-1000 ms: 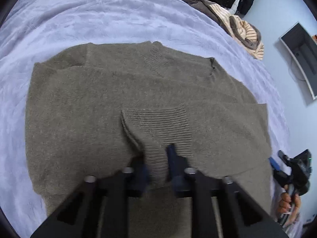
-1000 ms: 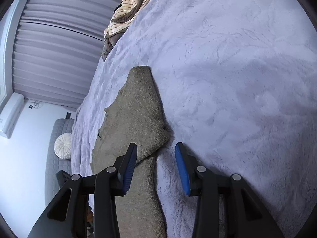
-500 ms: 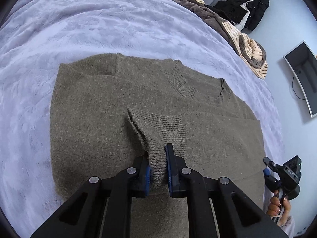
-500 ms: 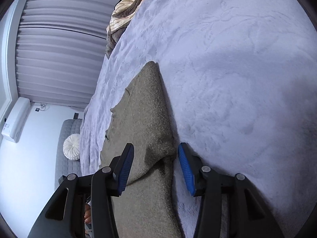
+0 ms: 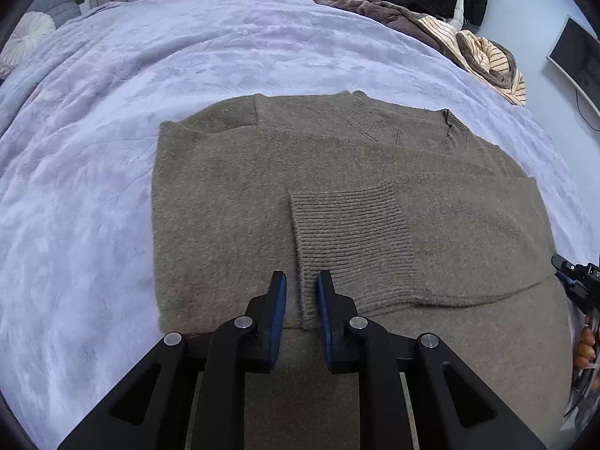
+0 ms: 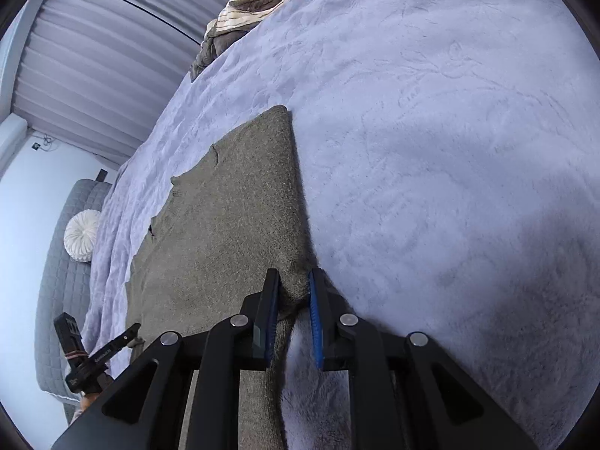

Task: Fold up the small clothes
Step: 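Release the cuff and lift both tools away from the sweater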

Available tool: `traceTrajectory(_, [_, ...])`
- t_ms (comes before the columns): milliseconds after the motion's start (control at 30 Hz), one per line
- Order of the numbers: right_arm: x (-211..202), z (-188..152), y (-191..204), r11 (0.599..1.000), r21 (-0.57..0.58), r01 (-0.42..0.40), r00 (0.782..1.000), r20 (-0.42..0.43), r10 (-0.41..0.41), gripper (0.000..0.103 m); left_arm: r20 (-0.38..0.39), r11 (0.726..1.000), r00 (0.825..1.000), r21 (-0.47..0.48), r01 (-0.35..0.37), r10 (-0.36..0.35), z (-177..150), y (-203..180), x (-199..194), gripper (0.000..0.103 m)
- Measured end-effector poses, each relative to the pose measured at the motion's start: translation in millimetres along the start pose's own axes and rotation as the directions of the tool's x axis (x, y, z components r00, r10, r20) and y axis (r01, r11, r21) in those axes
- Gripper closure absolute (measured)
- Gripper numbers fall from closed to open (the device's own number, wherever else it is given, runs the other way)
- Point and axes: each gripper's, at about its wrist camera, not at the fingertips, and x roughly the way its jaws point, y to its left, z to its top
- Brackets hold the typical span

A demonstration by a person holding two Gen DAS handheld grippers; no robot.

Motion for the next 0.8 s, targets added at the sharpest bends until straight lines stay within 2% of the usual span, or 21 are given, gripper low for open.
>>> traceTrajectory(100, [-7.9,-4.5,1.6,1.000,0.006,0.025,1.000,0.014,-0.025,0.086,0.009,0.999,0.999,-0.032,-0.037,0.037,-5.1,9.4,-8.0,0.084])
traceTrajectory(167, [-16.8,-8.4,8.9,0.997,-0.007,0.079,0.996,0.033,-0.078,0.086,0.009,0.997,0.998,-0.047,-0.062,0.062,-7.8,13.5,-12.6,0.084])
traceTrajectory(233, [-29.5,-13.0,25.7,0.987,-0.071,0.142,0.987,0.085,-0.136,0.084,0.025,0.996,0.998,-0.066,-0.060,0.061,-8.8,15.4,-20.4,0.085])
traceTrajectory(333, [-39.2,-17.1,55.2,0.971,-0.187,0.149,0.982,0.141,-0.124,0.081,0.073,0.996,0.997,-0.082,-0.027,0.033,-3.8,10.8,-32.2,0.085])
traceTrajectory(400, [-32.4,-17.9,74.3,0.955,-0.255,0.151,0.984,0.130,-0.121,0.081,0.086,0.998,0.996,-0.066,-0.012,0.018,1.3,2.0,-32.6,0.085])
traceTrajectory(467, [-17.8,-19.3,86.6,0.940,-0.298,0.166,0.984,0.107,-0.140,0.081,0.066,0.999,0.997,-0.031,-0.030,0.032,3.3,-9.8,-23.7,0.085])
traceTrajectory(567, [10.1,-22.6,81.4,0.926,-0.301,0.228,0.974,0.053,-0.222,0.081,0.014,0.995,0.995,0.025,-0.100,0.100,-4.5,-20.2,0.4,0.084])
traceTrajectory(600, [17.5,-23.2,73.6,0.930,-0.282,0.236,0.971,0.031,-0.237,0.086,0.024,0.995,0.995,0.018,-0.094,0.093,-7.7,-19.7,1.9,0.084])
traceTrajectory(700, [15.2,-23.7,61.2,0.951,-0.245,0.187,0.982,0.029,-0.185,0.087,0.036,0.998,0.997,-0.010,-0.065,0.066,-11.0,-15.3,-0.7,0.084])
traceTrajectory(800, [13.7,-23.0,61.0,0.949,-0.258,0.181,0.983,0.016,-0.183,0.087,0.029,0.999,0.998,-0.016,-0.052,0.052,-9.6,-12.8,-1.2,0.084])
